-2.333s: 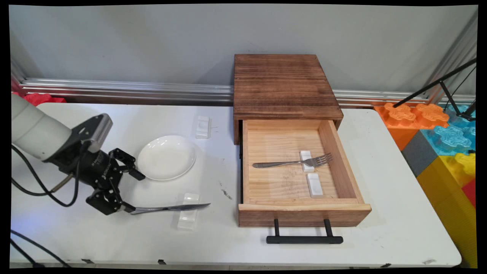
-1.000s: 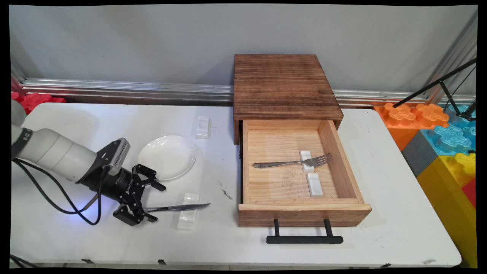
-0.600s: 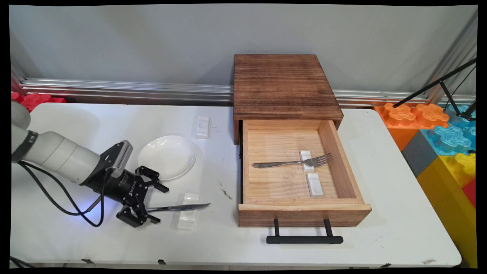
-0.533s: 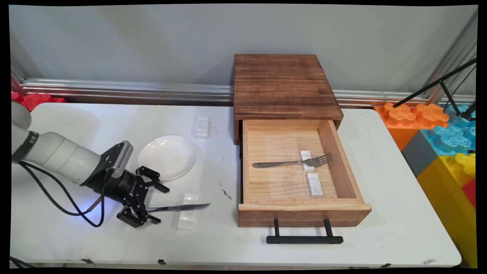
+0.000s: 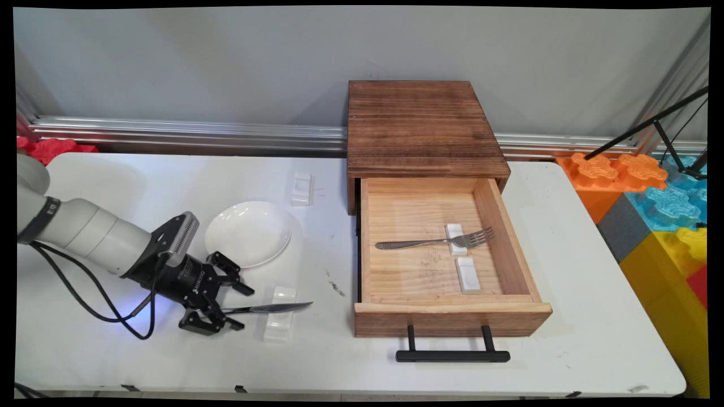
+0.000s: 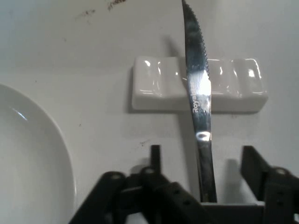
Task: Pick up the knife from the right of the white plate, then place the picked object into the drawer
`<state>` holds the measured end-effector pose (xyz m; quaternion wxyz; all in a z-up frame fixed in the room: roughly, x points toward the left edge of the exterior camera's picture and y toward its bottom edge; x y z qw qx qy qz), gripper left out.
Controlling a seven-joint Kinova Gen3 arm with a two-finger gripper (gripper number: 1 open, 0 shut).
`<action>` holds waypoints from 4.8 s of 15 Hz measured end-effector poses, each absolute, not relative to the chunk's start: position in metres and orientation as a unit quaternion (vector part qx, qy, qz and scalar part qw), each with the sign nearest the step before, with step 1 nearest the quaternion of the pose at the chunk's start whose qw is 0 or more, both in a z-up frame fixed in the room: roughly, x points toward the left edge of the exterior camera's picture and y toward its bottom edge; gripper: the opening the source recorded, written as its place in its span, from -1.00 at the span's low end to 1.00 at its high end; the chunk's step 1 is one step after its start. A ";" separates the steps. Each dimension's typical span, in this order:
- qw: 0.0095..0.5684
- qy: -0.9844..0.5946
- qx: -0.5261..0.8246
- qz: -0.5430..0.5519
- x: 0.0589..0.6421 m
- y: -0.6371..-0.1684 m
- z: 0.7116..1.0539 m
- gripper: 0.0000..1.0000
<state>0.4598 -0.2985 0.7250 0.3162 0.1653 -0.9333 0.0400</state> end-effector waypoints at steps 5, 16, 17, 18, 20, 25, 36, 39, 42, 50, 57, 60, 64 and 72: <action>0.317 -0.933 0.167 0.036 0.462 -0.297 0.726 -1.00; 0.324 -0.929 0.176 0.031 0.464 -0.298 0.738 -1.00; 0.326 -0.928 0.177 0.032 0.463 -0.299 0.741 -1.00; 0.327 -0.928 0.178 0.031 0.463 -0.300 0.745 -1.00; 0.329 -0.927 0.178 0.031 0.463 -0.302 0.756 -1.00; 0.330 -0.926 0.179 0.036 0.465 -0.311 0.785 -1.00; 0.335 -0.921 0.193 0.052 0.430 -0.359 0.856 -1.00; 0.334 -0.920 0.200 0.049 0.410 -0.376 0.870 -1.00; 0.334 -0.919 0.203 0.042 0.388 -0.391 0.880 -1.00; 0.332 -0.920 0.205 0.028 0.325 -0.429 0.898 -1.00; 0.327 -0.920 0.213 0.020 0.273 -0.459 0.898 -1.00; 0.328 -0.919 0.218 0.014 0.248 -0.471 0.893 -1.00; 0.330 -0.919 0.217 0.004 0.220 -0.479 0.884 -1.00; 0.334 -0.920 0.206 -0.005 0.181 -0.487 0.858 -1.00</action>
